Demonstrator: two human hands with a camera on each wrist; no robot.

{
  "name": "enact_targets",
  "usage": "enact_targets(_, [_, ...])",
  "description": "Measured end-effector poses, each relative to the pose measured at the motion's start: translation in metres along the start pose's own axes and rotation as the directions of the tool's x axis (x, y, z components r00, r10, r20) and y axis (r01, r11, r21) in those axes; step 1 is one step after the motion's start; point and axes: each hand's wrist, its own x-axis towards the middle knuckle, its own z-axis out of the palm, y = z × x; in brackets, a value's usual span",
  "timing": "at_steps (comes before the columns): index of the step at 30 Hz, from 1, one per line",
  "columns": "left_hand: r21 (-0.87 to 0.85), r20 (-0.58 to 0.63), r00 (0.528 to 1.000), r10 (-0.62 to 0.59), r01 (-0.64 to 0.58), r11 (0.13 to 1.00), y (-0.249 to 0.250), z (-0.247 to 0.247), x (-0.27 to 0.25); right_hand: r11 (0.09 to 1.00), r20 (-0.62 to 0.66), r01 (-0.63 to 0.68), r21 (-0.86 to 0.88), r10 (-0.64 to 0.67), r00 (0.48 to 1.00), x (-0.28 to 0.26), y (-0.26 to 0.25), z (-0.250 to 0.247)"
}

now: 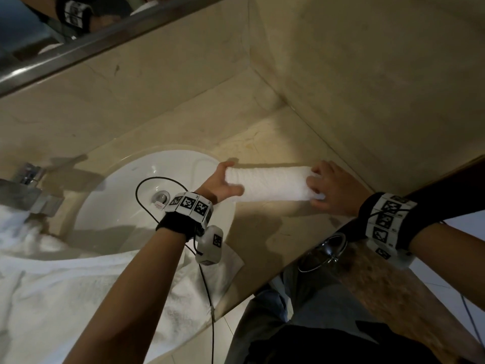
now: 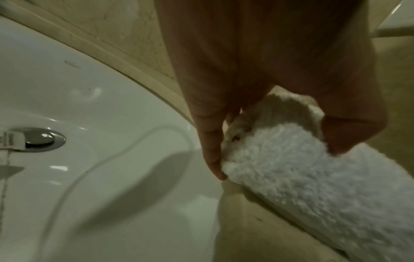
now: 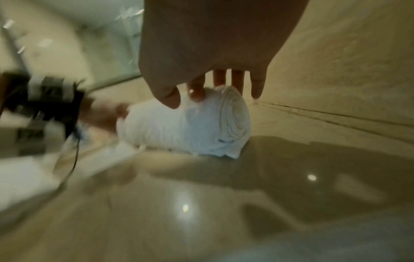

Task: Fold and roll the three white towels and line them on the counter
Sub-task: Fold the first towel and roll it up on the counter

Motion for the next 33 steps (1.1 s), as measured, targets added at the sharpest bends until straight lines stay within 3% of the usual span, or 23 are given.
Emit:
enact_targets(3, [0.068,0.042,0.999,0.024,-0.026,0.997,-0.002,-0.003,-0.001,0.958,-0.017,-0.12,0.261,0.129,0.991,0.004,0.002,-0.006])
enact_targets(5, [0.138,0.062,0.996,0.062,-0.07,0.988,-0.003,-0.003,-0.002,0.916,0.018,-0.23,0.33,0.237,0.971,0.009,0.003,-0.013])
enact_targets(10, [0.289,0.083,0.987,0.138,-0.157,0.945,-0.01,-0.003,-0.005,0.896,0.326,-0.39,0.21,0.312,0.892,0.014,-0.003,-0.019])
enact_targets(14, [0.347,0.086,0.99,0.108,-0.131,0.928,-0.015,-0.005,-0.004,0.885,0.332,-0.411,0.219,0.329,0.884,0.012,-0.003,-0.012])
enact_targets(19, [0.44,-0.077,0.997,0.029,0.008,0.898,-0.023,-0.01,-0.008,0.868,0.294,-0.425,0.257,0.349,0.89,0.01,-0.008,-0.006])
enact_targets(24, [0.23,-0.252,0.961,0.111,-0.052,0.972,-0.026,-0.011,-0.008,0.862,0.158,-0.406,0.304,0.375,0.914,0.018,-0.011,-0.009])
enact_targets(28, [-0.046,-0.116,0.993,0.033,-0.039,0.998,-0.027,-0.006,-0.004,0.803,0.237,-0.471,0.365,0.409,0.881,0.025,-0.009,-0.005])
enact_targets(31, [-0.126,-0.046,0.998,-0.032,0.026,0.992,-0.023,-0.009,-0.004,0.847,0.285,-0.495,0.194,0.434,0.855,0.03,-0.009,-0.009])
enact_targets(33, [-0.241,-0.076,0.992,-0.099,0.078,0.967,-0.023,-0.011,-0.004,0.896,0.301,-0.443,0.02,0.417,0.858,0.033,-0.014,-0.013])
